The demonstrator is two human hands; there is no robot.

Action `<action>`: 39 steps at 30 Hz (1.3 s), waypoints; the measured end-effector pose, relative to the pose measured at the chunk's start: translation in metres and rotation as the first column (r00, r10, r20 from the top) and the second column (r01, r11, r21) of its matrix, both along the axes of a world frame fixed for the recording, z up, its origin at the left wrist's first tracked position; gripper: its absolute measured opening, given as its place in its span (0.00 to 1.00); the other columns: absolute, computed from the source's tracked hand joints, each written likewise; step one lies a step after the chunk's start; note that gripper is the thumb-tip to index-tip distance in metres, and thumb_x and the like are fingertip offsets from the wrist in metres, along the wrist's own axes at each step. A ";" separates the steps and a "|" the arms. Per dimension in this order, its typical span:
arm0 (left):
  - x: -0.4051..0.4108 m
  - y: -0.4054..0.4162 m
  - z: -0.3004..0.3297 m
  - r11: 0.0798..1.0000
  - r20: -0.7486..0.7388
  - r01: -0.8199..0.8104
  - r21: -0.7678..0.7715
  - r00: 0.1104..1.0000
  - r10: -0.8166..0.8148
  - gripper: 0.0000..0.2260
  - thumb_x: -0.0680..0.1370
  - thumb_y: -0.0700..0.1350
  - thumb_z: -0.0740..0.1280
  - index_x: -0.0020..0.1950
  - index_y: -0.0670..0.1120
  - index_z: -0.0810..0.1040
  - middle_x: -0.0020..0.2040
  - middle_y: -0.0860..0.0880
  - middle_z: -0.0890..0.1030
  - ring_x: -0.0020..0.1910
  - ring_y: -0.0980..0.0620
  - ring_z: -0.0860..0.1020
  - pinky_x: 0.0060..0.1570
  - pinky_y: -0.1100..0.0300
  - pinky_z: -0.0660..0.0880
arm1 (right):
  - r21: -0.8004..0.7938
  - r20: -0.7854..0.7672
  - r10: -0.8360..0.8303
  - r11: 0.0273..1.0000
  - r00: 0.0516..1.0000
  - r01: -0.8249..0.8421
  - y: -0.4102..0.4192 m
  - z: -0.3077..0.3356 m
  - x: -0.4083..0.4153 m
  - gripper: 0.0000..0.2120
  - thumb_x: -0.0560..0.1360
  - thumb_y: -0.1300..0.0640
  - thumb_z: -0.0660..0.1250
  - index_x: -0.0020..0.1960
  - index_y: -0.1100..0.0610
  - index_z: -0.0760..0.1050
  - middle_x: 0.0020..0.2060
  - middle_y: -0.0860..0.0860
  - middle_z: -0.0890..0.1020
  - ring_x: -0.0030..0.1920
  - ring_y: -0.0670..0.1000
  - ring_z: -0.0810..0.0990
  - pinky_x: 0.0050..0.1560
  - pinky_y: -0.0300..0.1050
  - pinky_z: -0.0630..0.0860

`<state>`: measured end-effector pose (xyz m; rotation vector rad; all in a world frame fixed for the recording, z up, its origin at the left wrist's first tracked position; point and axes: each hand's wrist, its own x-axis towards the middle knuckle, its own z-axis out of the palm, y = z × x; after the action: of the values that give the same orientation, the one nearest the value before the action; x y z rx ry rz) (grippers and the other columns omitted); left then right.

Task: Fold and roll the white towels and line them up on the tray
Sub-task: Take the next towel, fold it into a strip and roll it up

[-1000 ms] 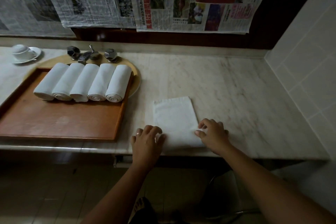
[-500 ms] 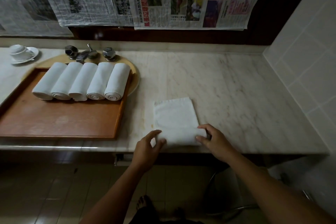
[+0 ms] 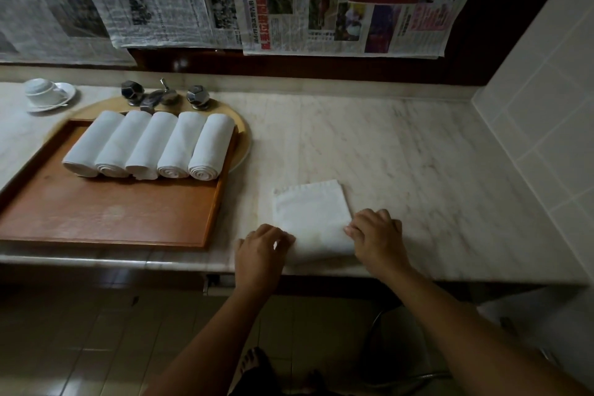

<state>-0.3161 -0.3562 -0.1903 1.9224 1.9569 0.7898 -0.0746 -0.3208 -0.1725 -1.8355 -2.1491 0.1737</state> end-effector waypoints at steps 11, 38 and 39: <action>-0.005 -0.038 -0.009 0.986 0.305 0.154 -0.059 0.944 -0.129 0.22 0.78 0.62 0.65 0.69 0.54 0.74 0.60 0.65 0.76 0.46 0.59 0.80 0.44 0.61 0.79 | -0.338 -0.330 -0.030 0.937 0.944 -0.088 -0.029 -0.019 0.029 0.19 0.76 0.42 0.67 0.65 0.38 0.67 0.54 0.47 0.76 0.55 0.53 0.75 0.61 0.50 0.69; -0.011 -0.030 -0.009 0.974 0.327 0.188 -0.125 0.935 -0.139 0.20 0.78 0.59 0.67 0.69 0.56 0.73 0.60 0.56 0.79 0.46 0.57 0.80 0.43 0.66 0.77 | -0.362 -0.467 -0.056 0.922 0.883 -0.133 -0.028 -0.014 0.029 0.21 0.77 0.49 0.70 0.69 0.43 0.72 0.67 0.46 0.75 0.66 0.49 0.73 0.66 0.46 0.71; -0.010 -0.028 -0.008 0.968 0.387 0.177 -0.179 0.917 -0.096 0.20 0.78 0.59 0.66 0.68 0.57 0.73 0.56 0.55 0.80 0.42 0.56 0.79 0.39 0.67 0.76 | -0.399 -0.494 -0.095 0.908 0.864 -0.128 -0.024 -0.011 0.028 0.20 0.77 0.49 0.70 0.68 0.42 0.73 0.63 0.46 0.77 0.63 0.49 0.75 0.62 0.44 0.73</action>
<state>-0.3265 -0.3841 -0.1987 1.6219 1.5867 0.8049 -0.0467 -0.3450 -0.1839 -1.7126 -1.8376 1.0765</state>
